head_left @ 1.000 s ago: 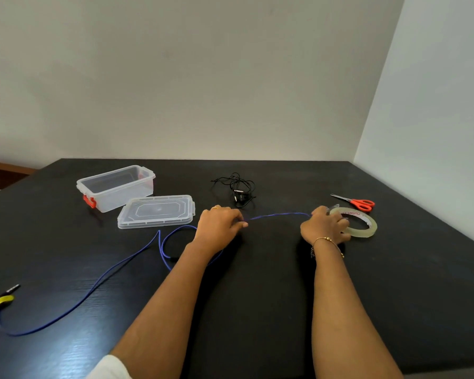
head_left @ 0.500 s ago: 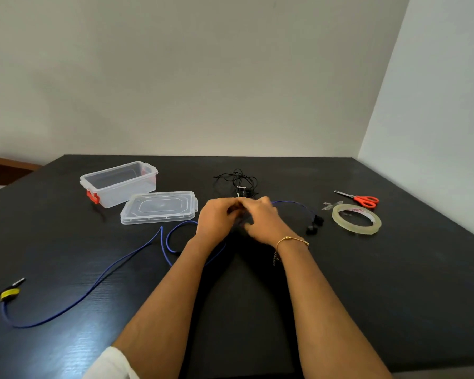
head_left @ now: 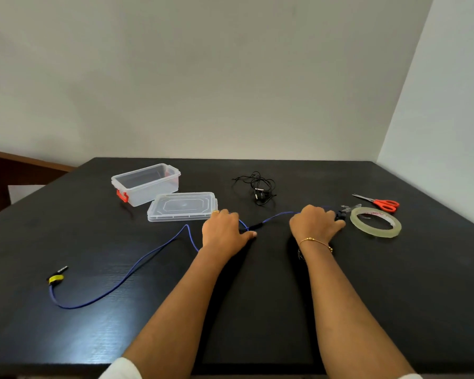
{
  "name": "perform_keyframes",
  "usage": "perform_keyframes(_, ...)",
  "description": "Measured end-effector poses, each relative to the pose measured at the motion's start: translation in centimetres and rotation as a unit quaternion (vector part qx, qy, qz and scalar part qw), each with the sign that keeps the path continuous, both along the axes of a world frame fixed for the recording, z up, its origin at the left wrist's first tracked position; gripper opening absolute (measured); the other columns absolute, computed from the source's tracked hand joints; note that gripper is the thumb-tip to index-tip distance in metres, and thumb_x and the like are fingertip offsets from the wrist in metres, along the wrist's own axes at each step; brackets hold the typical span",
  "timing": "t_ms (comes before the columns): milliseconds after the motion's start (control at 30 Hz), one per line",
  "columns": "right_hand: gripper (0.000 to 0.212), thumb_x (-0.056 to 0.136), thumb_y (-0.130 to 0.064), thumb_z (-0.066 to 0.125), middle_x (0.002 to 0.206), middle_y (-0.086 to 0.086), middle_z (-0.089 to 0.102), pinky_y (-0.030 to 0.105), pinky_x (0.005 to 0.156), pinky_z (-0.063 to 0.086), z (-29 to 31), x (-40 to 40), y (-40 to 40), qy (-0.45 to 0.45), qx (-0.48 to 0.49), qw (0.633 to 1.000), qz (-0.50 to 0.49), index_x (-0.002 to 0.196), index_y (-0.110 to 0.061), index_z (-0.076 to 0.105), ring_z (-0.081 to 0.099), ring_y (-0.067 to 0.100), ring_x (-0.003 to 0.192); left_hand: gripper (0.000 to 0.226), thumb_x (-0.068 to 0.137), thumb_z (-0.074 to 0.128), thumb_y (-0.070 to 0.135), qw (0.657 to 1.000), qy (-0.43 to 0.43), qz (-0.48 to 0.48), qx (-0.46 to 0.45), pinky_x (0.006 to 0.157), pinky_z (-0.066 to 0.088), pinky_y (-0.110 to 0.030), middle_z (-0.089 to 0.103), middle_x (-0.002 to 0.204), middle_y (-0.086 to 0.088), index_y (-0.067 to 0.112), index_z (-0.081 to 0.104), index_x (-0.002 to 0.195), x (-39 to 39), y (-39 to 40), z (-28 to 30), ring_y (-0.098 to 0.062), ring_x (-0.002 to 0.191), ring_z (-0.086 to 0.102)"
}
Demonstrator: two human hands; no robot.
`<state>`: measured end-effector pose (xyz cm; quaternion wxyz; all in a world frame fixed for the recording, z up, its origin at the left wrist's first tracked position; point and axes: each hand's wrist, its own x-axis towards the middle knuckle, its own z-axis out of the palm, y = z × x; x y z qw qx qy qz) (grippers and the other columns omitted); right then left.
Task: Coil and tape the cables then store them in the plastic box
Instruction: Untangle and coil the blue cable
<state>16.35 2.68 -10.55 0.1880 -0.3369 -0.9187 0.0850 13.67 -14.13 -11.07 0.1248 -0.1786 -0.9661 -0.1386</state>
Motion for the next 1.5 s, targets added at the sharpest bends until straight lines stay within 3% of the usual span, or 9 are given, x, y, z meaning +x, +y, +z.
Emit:
perform_keyframes(233,0.060,0.077,-0.021,0.056,0.142,-0.003,0.032,0.044,0.103,0.021,-0.2,-0.9,-2.5,0.000,0.095,0.948,0.305,0.135,-0.029,0.041,0.013,0.027,0.138,0.026,0.092,0.051,0.028,1.000,-0.003,0.002,0.020,0.082,0.047,-0.034,0.057,0.114,-0.008,0.010,0.066,0.105,0.3,0.3,-0.2,-0.024,0.112,0.049)
perform_keyframes(333,0.036,0.087,-0.026,0.053,0.139,-0.011,0.043,0.057,0.109,0.005,-0.4,-1.4,-3.9,-0.022,0.137,0.911,0.389,0.123,-0.034,0.055,0.005,0.021,0.143,0.023,0.093,0.049,0.023,0.998,-0.003,-0.010,0.060,0.077,0.044,-0.032,0.058,0.110,-0.008,0.012,0.066,0.104,0.1,-0.1,-0.3,-0.025,0.109,0.050)
perform_keyframes(467,0.023,0.093,-0.028,0.048,0.115,-0.005,0.059,0.054,0.110,0.008,-0.5,-1.7,-3.9,-0.045,0.122,0.915,0.382,0.110,-0.026,0.063,0.039,0.015,0.126,0.021,0.093,0.047,0.015,0.993,0.005,-0.032,0.118,0.072,0.039,-0.030,0.058,0.104,-0.010,0.009,0.066,0.101,-0.2,-0.3,-0.6,-0.025,0.102,0.051)
perform_keyframes(733,0.022,0.094,-0.008,0.043,0.107,0.017,0.056,0.038,0.071,0.044,0.2,-1.1,-0.2,0.244,-0.111,0.949,0.167,0.110,-0.006,0.059,0.057,0.035,0.090,0.018,0.095,0.038,0.008,0.960,0.068,-0.025,0.272,0.073,0.043,-0.040,0.055,0.093,-0.011,0.004,0.055,0.099,-0.8,-0.9,0.0,-0.028,0.082,0.053)
perform_keyframes(900,0.028,0.092,-0.001,0.041,0.109,0.017,0.050,0.033,0.060,0.036,-0.7,-0.4,2.0,0.160,-0.073,0.983,0.055,0.110,-0.010,0.061,0.056,0.033,0.084,0.015,0.095,0.043,0.009,0.909,0.133,0.029,0.394,0.071,0.036,-0.024,0.054,0.090,0.001,0.004,0.057,0.099,-0.7,-1.1,1.5,-0.013,0.081,0.048)
perform_keyframes(1033,0.028,0.089,-0.005,0.046,0.113,0.013,0.053,0.040,0.083,0.041,-0.7,-0.5,1.9,0.066,-0.027,0.997,0.036,0.108,-0.014,0.065,0.049,0.032,0.106,0.015,0.094,0.045,0.009,0.917,0.130,0.034,0.374,0.069,0.034,-0.023,0.059,0.091,-0.003,0.005,0.059,0.098,-1.1,-0.3,1.4,-0.013,0.079,0.047)
perform_keyframes(1200,0.049,0.077,0.003,0.051,0.130,0.008,0.052,0.043,0.104,0.033,0.1,-1.2,0.1,0.194,-0.025,0.951,0.238,0.124,-0.011,0.056,0.035,0.026,0.130,0.018,0.093,0.052,0.012,0.942,0.121,-0.044,0.310,0.066,0.043,-0.028,0.059,0.093,-0.012,0.005,0.066,0.101,-1.4,1.3,1.3,-0.018,0.076,0.051)
perform_keyframes(1367,0.046,0.087,0.002,0.050,0.113,0.001,0.056,0.013,0.089,0.043,2.1,-0.5,-3.7,0.192,-0.300,0.824,0.440,0.132,-0.009,0.046,0.053,0.010,0.105,0.022,0.092,0.053,0.011,0.943,0.122,-0.088,0.296,0.064,0.036,-0.012,0.060,0.095,-0.011,0.007,0.066,0.110,-1.3,2.0,2.2,-0.010,0.078,0.048)
perform_keyframes(1500,0.022,0.092,-0.007,0.051,0.087,0.008,0.067,0.003,0.065,0.043,2.1,-0.9,-2.6,0.263,-0.246,0.858,0.366,0.108,-0.004,0.065,0.058,0.010,0.075,0.033,0.090,0.058,0.021,0.951,0.058,-0.105,0.284,0.072,0.047,-0.026,0.062,0.087,-0.008,0.010,0.049,0.120,-1.3,1.6,2.9,-0.015,0.077,0.054)
